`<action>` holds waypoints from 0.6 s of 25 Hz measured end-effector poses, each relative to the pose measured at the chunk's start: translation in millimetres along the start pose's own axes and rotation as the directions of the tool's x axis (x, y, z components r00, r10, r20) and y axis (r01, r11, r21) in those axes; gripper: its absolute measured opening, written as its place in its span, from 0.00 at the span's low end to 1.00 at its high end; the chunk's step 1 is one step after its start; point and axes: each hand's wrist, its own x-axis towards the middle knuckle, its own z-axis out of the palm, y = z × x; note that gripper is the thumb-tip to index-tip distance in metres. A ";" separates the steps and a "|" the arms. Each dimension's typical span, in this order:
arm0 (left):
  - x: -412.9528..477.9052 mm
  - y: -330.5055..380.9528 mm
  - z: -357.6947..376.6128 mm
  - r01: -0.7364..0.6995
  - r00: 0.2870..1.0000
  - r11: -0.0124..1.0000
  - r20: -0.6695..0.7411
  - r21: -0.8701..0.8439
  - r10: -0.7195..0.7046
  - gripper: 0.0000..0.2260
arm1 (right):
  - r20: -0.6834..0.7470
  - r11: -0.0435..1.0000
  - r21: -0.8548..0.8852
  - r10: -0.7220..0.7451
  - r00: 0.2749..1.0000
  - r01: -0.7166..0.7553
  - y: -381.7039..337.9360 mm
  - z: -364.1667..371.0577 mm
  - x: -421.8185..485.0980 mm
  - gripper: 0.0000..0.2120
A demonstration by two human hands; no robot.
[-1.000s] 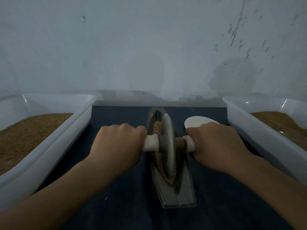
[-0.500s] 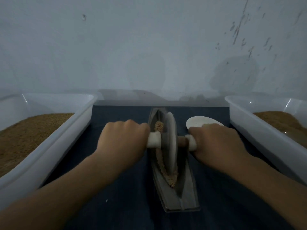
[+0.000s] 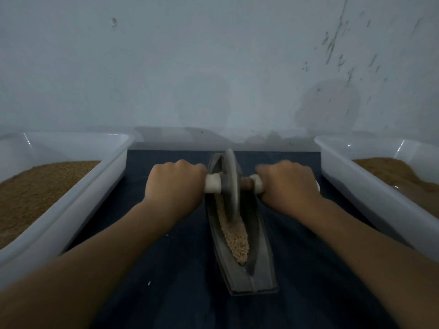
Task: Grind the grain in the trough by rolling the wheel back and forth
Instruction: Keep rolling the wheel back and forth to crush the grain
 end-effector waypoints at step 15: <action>5.2 -1.4 -3.0 -0.083 0.996 0.996 -0.023 0.028 0.084 0.10 | 0.014 0.999 0.051 -0.012 1.000 0.011 6.4 7.6 -5.7 0.12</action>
